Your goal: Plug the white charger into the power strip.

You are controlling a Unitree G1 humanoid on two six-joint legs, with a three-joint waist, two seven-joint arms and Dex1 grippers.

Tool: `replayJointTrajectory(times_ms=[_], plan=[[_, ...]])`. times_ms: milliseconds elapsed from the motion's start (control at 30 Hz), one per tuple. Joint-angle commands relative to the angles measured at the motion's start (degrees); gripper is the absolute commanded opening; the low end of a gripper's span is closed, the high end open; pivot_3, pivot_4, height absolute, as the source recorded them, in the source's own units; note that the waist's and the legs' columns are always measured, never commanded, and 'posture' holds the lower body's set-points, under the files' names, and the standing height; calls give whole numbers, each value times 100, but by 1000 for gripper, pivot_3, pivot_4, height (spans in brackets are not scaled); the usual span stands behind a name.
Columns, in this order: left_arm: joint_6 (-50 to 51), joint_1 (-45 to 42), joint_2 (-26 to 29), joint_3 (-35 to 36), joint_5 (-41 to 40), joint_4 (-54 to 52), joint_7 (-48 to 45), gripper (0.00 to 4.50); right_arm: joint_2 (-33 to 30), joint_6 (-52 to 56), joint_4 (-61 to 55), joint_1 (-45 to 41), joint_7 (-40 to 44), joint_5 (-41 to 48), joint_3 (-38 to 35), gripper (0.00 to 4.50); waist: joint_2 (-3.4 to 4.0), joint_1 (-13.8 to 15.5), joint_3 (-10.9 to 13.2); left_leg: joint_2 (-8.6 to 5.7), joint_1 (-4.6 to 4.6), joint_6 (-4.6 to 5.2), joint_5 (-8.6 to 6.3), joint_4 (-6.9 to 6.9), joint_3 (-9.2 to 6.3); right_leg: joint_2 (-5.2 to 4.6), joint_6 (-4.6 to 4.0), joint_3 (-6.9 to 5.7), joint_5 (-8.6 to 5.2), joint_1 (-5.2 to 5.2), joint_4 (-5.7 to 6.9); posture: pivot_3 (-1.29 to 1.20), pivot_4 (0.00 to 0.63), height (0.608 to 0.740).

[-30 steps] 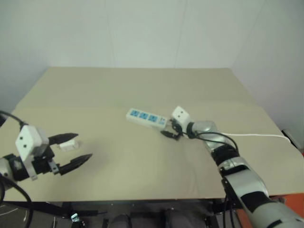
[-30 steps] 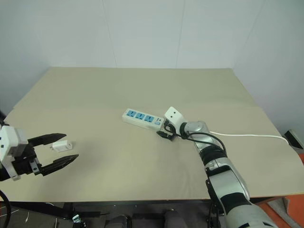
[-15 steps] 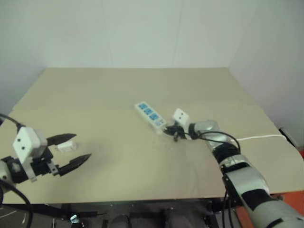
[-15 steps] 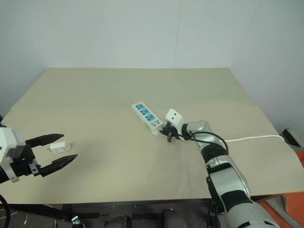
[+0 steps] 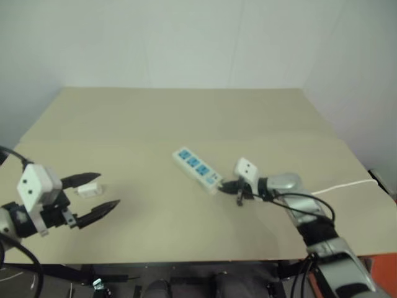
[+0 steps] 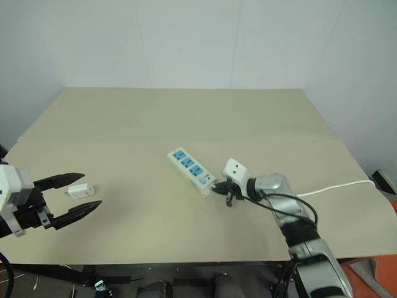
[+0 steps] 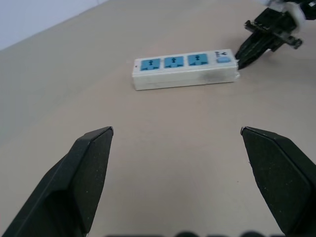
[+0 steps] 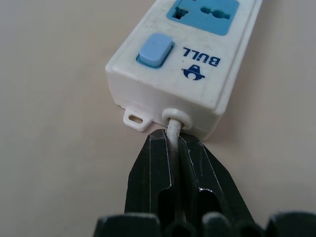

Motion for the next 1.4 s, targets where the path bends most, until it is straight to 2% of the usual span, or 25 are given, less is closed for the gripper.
replayJointTrajectory(times_ms=[33, 233, 467, 667, 967, 1400], plan=[[-60, -20, 51, 94, -58, -87, -8, 4500, -150, -144, -687, 368, -87, 161, -177, 30, 0, -16, 0, 0, 2, 0, 0, 0, 0, 1, -7, 1, -4, 0, 0, 0, 150, 740], [-40, -80, 85, 44, -62, -59, -12, 4500, -367, -310, -885, 754, -11, 331, -284, 1984, -1, -6, 0, -2, 4, 0, 0, 0, 2, -1, -25, 2, -14, 3, -1, 0, 150, 740], [-17, -130, 134, 40, -74, -21, -62, 4500, -540, -367, -1029, 1103, -118, 787, -767, 4367, -1, 15, 0, -2, 0, 0, 0, 0, 1, -1, -24, 1, -14, 2, -2, 0, 150, 740], [-4, -202, 204, 13, -77, 48, -111, 4500, 461, -855, -1086, 1370, -1041, 1043, -1001, 4461, -2, -28, -1, 0, 6, 0, 0, 0, -1, 4, -24, 4, -14, 2, 1, 0, 150, 740], [25, -215, 251, 57, -96, 62, -160, 4500, 1322, -1342, -723, 1320, -1563, 894, -684, 4461, -2, -11, -1, 2, 0, 0, 0, 0, 0, 1, -8, 1, -4, 1, 0, 0, 150, 740], [87, -98, 227, 192, -131, -58, -164, 4500, 1682, -2096, 843, 534, -1894, 502, -490, 4461, -3, -27, -1, 1, 5, 0, 0, 0, 1, 1, -22, 3, -11, 3, 1, 0, 150, 740]])
